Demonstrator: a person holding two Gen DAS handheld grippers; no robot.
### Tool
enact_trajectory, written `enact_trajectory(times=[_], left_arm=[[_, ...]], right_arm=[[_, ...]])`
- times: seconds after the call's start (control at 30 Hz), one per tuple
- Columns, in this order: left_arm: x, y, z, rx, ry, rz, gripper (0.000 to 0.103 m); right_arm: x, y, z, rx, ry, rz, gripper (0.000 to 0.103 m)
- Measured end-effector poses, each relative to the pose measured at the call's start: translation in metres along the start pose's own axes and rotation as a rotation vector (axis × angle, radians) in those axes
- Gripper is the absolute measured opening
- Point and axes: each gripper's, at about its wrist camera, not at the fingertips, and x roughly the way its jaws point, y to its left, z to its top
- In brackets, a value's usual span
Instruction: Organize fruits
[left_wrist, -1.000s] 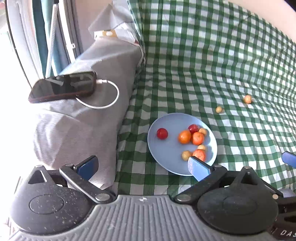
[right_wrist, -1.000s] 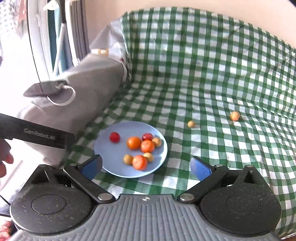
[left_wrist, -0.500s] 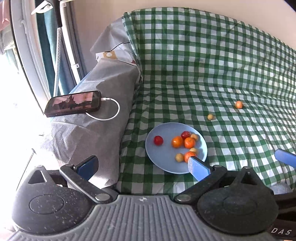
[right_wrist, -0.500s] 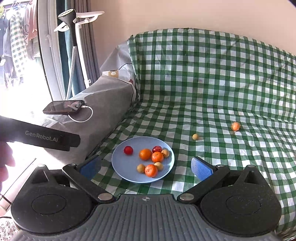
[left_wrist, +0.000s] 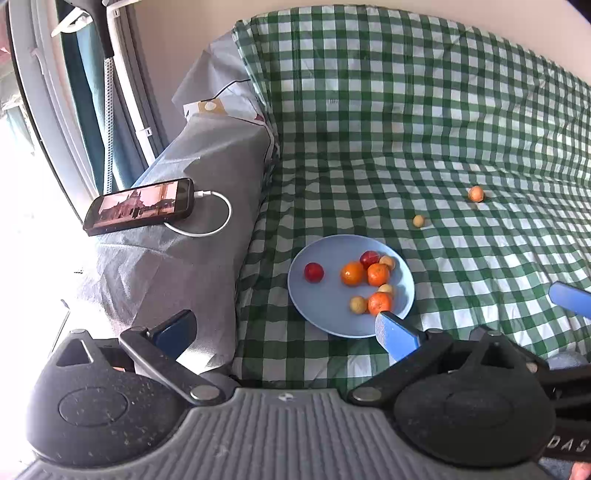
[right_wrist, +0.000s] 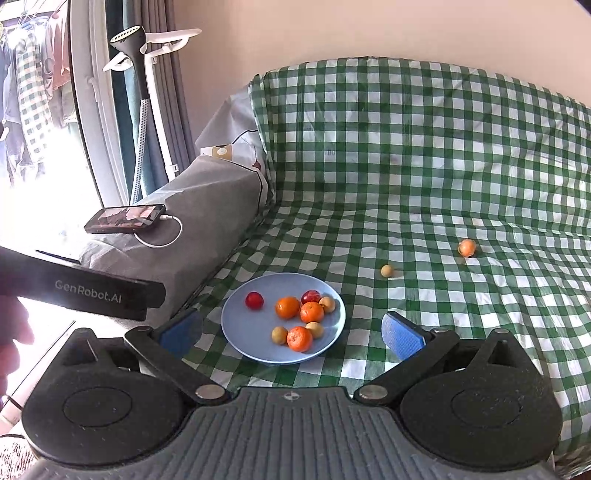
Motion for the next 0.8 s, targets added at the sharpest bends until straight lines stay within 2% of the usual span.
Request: enact_trajectory(times=[0.53, 0.8], left_arm=[[0.043, -0.014, 0.017, 0.023, 0.084, 0.001, 0.103], [0.08, -0.051, 0.038, 0.06, 0.148, -0.06, 0.103]], right_arm=[[0.042, -0.026, 0.006, 0.045, 0.054, 0.011, 0.102], [0.059, -0.075, 0.007, 0.12, 0.049, -0.077, 0.102]])
